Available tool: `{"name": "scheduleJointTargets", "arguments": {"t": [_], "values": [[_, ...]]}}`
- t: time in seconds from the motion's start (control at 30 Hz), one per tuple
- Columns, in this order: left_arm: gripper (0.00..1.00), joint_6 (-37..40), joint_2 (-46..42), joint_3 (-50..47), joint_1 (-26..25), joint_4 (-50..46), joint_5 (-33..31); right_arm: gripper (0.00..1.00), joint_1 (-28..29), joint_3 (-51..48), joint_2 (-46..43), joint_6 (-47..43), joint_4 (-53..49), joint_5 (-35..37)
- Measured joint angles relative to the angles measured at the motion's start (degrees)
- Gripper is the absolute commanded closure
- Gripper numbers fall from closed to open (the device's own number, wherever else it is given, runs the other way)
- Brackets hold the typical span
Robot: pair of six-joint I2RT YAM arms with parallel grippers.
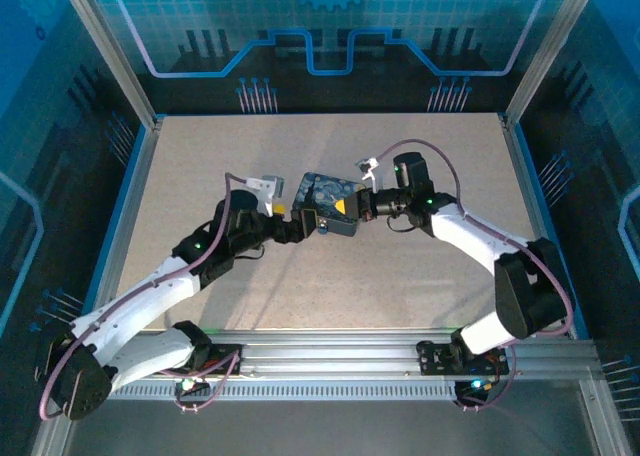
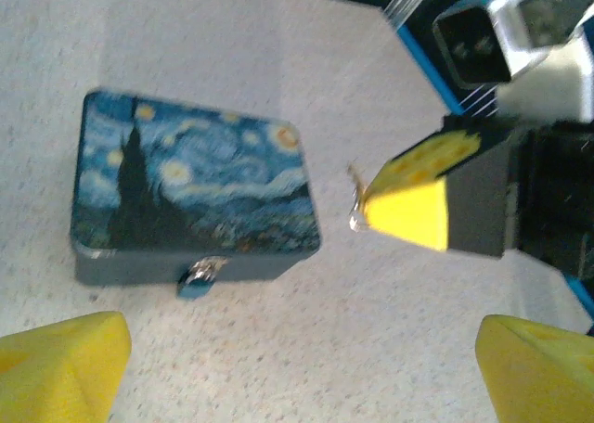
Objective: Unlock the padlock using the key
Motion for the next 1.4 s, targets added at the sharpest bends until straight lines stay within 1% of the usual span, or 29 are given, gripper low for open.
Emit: {"name": "scheduleJointTargets", "arguments": {"t": [0.23, 0.37, 0.47, 0.9, 1.17, 1.4], "values": [[0.05, -2.16, 6.71, -4.13, 1.01, 2.99, 0.61, 1.0, -0.66, 4.24, 8.68, 0.09, -0.15, 3.39], [0.08, -3.15, 11.28, -4.85, 1.25, 6.19, 1.49, 1.0, -0.83, 6.43, 12.98, 0.26, -0.31, 4.33], [0.1, -3.41, 14.4, -4.87, 1.31, 8.24, 2.05, 1.0, -0.83, 7.13, 14.62, 0.28, -0.33, 5.25], [0.18, -2.99, 21.53, -4.92, 1.31, 15.96, 2.16, 1.0, -0.92, 7.39, 17.27, 0.0, -1.44, 6.32], [0.23, -0.79, 23.98, -5.03, 1.36, 18.6, 2.34, 1.0, -1.14, 4.35, 16.22, 0.48, 2.08, 5.6], [0.25, 0.33, 26.14, -7.06, 1.36, 23.52, 2.6, 1.0, -1.03, 1.84, 14.88, 1.79, 4.42, 5.22]]}}
